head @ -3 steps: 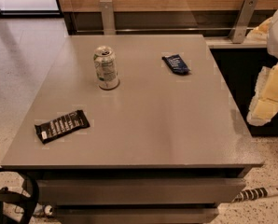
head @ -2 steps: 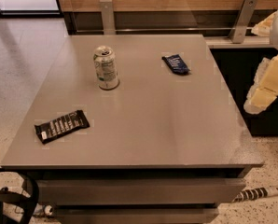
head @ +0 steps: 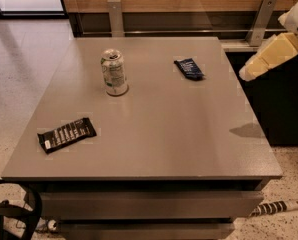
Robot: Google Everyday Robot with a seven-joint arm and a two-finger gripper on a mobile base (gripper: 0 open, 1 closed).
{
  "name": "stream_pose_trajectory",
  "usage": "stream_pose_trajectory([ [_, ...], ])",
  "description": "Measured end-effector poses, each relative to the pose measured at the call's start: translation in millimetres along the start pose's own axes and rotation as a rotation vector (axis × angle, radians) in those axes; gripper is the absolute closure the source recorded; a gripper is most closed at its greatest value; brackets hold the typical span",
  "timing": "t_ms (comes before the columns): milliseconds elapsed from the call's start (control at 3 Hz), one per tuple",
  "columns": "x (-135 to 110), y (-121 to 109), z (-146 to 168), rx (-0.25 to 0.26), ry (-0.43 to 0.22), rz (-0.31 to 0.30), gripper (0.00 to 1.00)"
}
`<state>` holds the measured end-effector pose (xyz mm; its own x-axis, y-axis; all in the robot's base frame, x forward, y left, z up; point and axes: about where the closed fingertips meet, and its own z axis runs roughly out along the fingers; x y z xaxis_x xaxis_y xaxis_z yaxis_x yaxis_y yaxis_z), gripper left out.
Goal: Pick rxbar blueberry
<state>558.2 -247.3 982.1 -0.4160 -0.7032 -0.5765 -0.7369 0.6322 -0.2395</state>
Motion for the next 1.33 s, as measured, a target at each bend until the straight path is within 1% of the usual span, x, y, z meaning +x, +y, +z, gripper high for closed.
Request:
stream_pose_trajectory([
  [333, -27.2, -14.2, 23.3, 0.04, -0.182, 0.241, 0.0],
  [667, -47.8, -23.8, 43.3, 0.09, -0.296, 0.411, 0.0],
  [1000, -52.6, -25.1, 41.5, 0.104, -0.295, 0.392, 0.0],
  [1333, -55.2, -26.6, 45.0, 0.125, -0.283, 0.386, 0.0],
])
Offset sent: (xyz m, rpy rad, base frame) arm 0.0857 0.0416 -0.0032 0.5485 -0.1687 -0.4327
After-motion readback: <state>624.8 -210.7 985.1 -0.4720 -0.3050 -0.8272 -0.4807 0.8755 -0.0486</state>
